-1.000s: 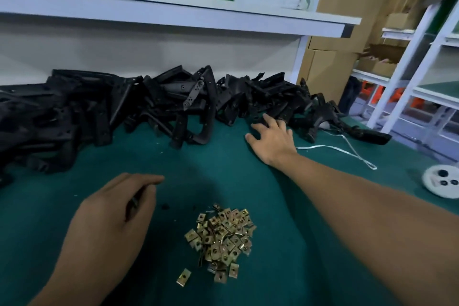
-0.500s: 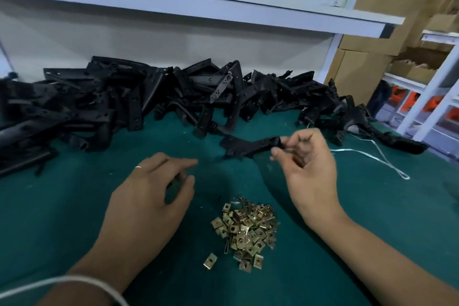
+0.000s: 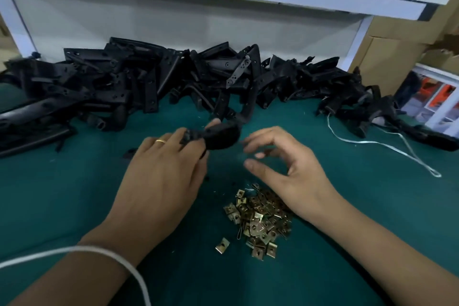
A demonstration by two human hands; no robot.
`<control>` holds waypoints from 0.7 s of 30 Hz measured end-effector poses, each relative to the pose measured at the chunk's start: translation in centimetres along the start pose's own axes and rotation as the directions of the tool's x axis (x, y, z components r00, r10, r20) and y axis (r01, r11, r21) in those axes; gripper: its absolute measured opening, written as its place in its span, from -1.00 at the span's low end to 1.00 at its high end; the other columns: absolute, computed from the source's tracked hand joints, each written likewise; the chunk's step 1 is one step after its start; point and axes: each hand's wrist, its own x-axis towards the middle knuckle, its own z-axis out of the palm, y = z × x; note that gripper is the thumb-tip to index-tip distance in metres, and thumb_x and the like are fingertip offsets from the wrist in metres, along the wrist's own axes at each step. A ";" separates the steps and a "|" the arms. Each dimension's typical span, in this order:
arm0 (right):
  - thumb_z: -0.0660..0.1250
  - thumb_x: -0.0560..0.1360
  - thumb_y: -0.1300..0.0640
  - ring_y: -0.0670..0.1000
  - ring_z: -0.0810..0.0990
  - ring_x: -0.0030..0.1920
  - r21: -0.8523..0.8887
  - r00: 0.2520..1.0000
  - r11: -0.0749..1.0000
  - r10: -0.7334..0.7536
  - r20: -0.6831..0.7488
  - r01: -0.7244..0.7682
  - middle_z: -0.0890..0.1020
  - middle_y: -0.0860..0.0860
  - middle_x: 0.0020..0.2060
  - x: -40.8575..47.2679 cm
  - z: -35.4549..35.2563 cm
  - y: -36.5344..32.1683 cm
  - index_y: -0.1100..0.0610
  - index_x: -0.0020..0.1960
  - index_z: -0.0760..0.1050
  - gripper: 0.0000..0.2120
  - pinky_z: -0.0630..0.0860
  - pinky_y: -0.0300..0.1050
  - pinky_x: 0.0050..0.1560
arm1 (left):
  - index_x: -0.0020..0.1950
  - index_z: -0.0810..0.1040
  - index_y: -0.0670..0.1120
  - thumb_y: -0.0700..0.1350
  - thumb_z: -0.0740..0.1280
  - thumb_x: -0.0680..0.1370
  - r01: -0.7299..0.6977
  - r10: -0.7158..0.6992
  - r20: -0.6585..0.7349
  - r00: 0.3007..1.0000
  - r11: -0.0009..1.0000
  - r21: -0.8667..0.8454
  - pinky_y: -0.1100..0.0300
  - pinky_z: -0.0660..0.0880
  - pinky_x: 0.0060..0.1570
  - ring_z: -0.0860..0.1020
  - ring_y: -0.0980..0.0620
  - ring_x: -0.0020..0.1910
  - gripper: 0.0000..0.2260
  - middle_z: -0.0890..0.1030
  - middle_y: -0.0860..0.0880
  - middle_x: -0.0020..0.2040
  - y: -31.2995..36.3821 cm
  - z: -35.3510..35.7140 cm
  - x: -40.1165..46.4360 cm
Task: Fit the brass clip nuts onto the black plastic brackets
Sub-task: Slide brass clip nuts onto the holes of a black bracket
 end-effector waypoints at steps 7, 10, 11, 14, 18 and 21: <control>0.44 0.61 -0.01 -0.04 0.44 0.30 -0.313 0.940 0.949 0.139 0.311 -0.037 0.56 -0.19 0.09 -0.6 -0.8 1.0 -0.19 0.10 0.71 -0.88 0.37 -0.04 0.36 | 0.11 0.51 -0.02 0.13 0.18 0.65 0.238 -0.223 0.128 0.966 0.965 -0.109 0.06 0.38 -0.16 0.47 -0.04 -0.05 -0.74 0.45 0.04 0.01 -1.1 1.8 -0.4; 0.50 0.55 -0.04 -0.05 0.43 0.31 -0.325 0.933 0.945 0.140 0.332 -0.026 0.55 -0.19 0.10 -0.3 -0.9 0.9 -0.22 0.08 0.71 -0.87 0.35 -0.07 0.37 | 0.31 0.52 0.09 0.23 0.13 0.64 0.258 -0.230 0.182 0.956 0.955 -0.146 0.09 0.43 -0.12 0.49 0.01 -0.05 -0.63 0.44 0.12 0.07 -1.3 1.7 -0.5; 0.51 0.54 -0.04 -0.05 0.44 0.31 -0.322 0.930 0.946 0.145 0.337 -0.031 0.55 -0.20 0.10 -0.3 -0.9 0.9 -0.22 0.07 0.71 -0.87 0.36 -0.10 0.37 | 0.45 0.46 0.16 0.24 0.11 0.65 0.226 -0.200 0.195 0.960 0.967 -0.119 0.09 0.46 -0.07 0.51 0.01 -0.03 -0.58 0.46 0.14 0.10 -1.1 1.6 -0.5; 0.53 0.52 -0.05 -0.05 0.46 0.30 -0.306 0.931 0.951 0.145 0.336 -0.037 0.58 -0.20 0.10 -0.2 -1.0 0.9 -0.20 0.02 0.69 -0.91 0.37 -0.10 0.36 | 0.62 0.25 0.21 0.21 0.08 0.67 0.092 -0.082 0.208 0.975 0.995 -0.040 0.05 0.50 0.05 0.56 0.02 0.03 -0.51 0.54 0.14 0.11 -0.5 1.3 -0.4; 0.52 0.55 0.06 0.00 0.54 0.26 -0.241 0.943 0.970 0.080 0.322 0.000 0.64 -0.17 0.07 -0.4 -0.7 1.0 -0.11 0.01 0.64 -0.90 0.44 -0.01 0.32 | 0.67 0.08 0.20 0.18 0.08 0.68 0.027 -0.017 0.189 0.982 0.998 -0.051 0.00 0.51 0.01 0.56 -0.01 -0.05 -0.46 0.55 0.11 0.05 -0.5 0.9 -0.3; 0.45 0.61 0.16 0.06 0.65 0.17 -0.006 0.966 0.994 0.103 0.236 -0.105 0.72 -0.07 0.04 -0.6 -0.5 0.8 -0.02 0.06 0.61 -0.91 0.54 0.01 0.25 | 0.66 0.14 0.18 0.14 0.18 0.66 0.016 -0.008 0.155 0.988 0.999 -0.050 0.00 0.54 -0.12 0.56 -0.04 -0.18 -0.44 0.56 0.09 -0.03 -0.5 0.5 -0.3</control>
